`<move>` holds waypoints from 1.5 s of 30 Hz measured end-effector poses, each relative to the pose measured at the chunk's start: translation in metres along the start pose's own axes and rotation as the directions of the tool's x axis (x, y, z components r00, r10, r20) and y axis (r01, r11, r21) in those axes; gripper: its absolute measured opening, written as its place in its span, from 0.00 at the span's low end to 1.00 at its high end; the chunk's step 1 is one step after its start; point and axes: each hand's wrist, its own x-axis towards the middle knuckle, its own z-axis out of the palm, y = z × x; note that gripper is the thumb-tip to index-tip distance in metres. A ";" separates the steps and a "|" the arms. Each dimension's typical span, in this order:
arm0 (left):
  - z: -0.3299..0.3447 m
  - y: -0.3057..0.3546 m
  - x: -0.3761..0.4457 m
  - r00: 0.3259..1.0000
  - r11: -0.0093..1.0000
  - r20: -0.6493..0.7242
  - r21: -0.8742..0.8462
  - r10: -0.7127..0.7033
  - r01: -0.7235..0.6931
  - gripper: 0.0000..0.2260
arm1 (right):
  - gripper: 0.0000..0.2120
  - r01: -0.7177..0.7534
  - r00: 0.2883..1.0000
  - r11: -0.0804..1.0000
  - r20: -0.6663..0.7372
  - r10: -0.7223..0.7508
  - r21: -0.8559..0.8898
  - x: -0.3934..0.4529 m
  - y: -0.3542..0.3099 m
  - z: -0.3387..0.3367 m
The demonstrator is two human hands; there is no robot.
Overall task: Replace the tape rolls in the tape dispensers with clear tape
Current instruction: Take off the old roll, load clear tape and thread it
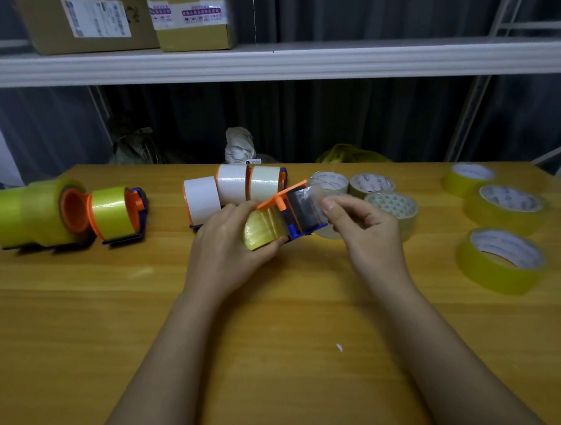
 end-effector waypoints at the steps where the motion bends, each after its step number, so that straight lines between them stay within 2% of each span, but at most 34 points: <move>1: 0.000 0.000 0.000 1.000 1.000 -0.002 0.003 0.003 -0.003 0.26 | 0.07 0.011 1.000 1.000 -0.009 -0.011 -0.004 0.000 -0.001 0.000; 11: 0.001 0.003 0.000 1.000 1.000 -0.015 0.021 0.016 -0.016 0.25 | 0.10 0.097 0.988 0.992 -0.110 -0.106 -0.076 0.005 0.001 -0.004; 17: 0.002 0.003 -0.001 0.999 0.999 -0.024 0.026 0.025 -0.024 0.26 | 0.09 0.110 0.988 0.989 -0.094 -0.119 -0.094 0.002 0.002 -0.002; 19: 0.002 0.003 -0.001 0.999 0.999 -0.032 0.015 0.032 -0.031 0.28 | 0.09 0.057 0.995 0.997 -0.079 -0.061 -0.051 0.003 0.003 -0.002; 23: 0.001 0.003 -0.001 0.998 0.999 -0.045 -0.018 0.041 -0.042 0.29 | 0.06 -0.170 0.985 0.967 0.016 0.170 0.192 0.005 -0.001 -0.005; 31: -0.001 0.004 -0.002 0.998 0.995 -0.042 -0.089 0.051 -0.055 0.28 | 0.13 -0.349 0.937 0.875 0.154 0.315 0.335 0.005 -0.004 -0.005; 34: 0.000 0.005 -0.002 0.997 0.992 -0.045 -0.110 0.059 -0.063 0.28 | 0.14 -0.347 0.937 0.871 0.175 0.303 0.347 0.005 -0.006 -0.004; 37: 0.000 0.005 -0.001 0.997 0.992 -0.050 -0.115 0.054 -0.059 0.28 | 0.12 -0.306 0.952 0.867 0.133 0.276 0.392 0.005 -0.007 -0.005; 41: 0.001 0.005 -0.001 0.997 0.991 -0.058 -0.126 0.049 -0.056 0.28 | 0.09 -0.303 0.953 0.870 0.154 0.263 0.389 0.006 -0.005 -0.005; 45: 0.000 0.006 -0.002 0.997 0.984 -0.082 -0.177 0.012 -0.026 0.28 | 0.08 -0.289 0.957 0.878 0.113 0.266 0.381 0.007 -0.006 -0.008</move>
